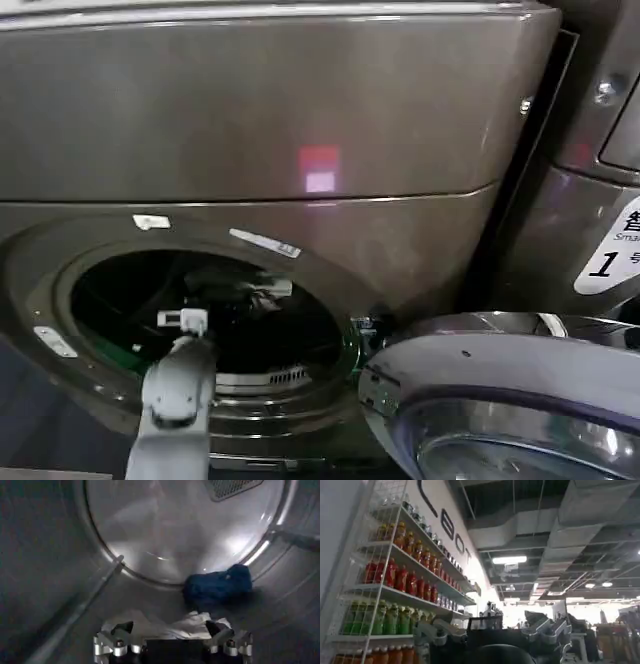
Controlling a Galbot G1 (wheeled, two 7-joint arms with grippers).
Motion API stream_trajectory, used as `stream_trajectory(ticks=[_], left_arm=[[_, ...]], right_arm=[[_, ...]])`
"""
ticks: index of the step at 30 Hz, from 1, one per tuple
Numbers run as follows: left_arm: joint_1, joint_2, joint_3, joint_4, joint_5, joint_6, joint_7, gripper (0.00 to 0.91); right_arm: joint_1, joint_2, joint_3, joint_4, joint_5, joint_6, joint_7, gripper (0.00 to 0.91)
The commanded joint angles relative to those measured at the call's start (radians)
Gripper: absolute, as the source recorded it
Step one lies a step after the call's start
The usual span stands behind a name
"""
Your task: Grasp the clothes from the dryer.
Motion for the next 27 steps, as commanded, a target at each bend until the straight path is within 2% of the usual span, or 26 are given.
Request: stream_trajectory(ticks=[1,9,12,15,17,19,20,21,23,24,27], left_arm=[[-0.161,0.001,0.000,0.253,0.001,-0.079,-0.020,0.907],[-0.250,0.013,0.002,0.365,0.043,-0.095,0.002,0.907],[-0.271,0.022,0.000,0.374,0.303,-0.139,0.220,0.907],[-0.278,0.030,-0.006,0.372,0.682,-0.286,0.482,0.907],[-0.290,0.034,-0.007,0.372,0.828,-0.344,0.600,0.907],[-0.308,0.036,-0.012,0.367,1.025,-0.442,0.735,0.907],[-0.324,0.034,-0.017,0.370,1.116,-0.527,0.795,0.907],[-0.336,0.033,-0.021,0.372,1.168,-0.597,0.836,0.907],[-0.358,0.031,-0.026,0.381,1.252,-0.644,0.938,0.907],[-0.370,0.031,-0.034,0.388,1.303,-0.717,1.002,0.907],[-0.405,0.040,-0.035,0.424,1.367,-0.839,1.170,0.907]], right_arm=[[0.004,-0.001,-0.002,-0.001,-0.001,0.001,0.000,0.907],[-0.002,-0.001,0.004,-0.003,-0.001,0.002,-0.001,0.907],[-0.004,0.000,0.003,-0.001,-0.001,0.001,-0.002,0.907],[-0.007,-0.002,0.002,0.004,-0.001,0.000,-0.002,0.907],[-0.010,-0.002,-0.001,0.010,-0.001,-0.002,-0.002,0.907],[-0.011,-0.001,-0.002,0.013,-0.001,-0.002,-0.002,0.907],[-0.014,-0.001,-0.003,0.013,-0.001,-0.003,-0.003,0.907],[-0.020,0.000,-0.003,0.013,-0.001,-0.002,-0.002,0.907],[-0.034,0.002,-0.002,0.015,-0.001,0.000,-0.004,0.907],[-0.035,0.002,-0.002,0.016,-0.001,0.000,-0.004,0.907],[-0.042,0.001,0.005,0.014,-0.001,0.001,-0.004,0.907]])
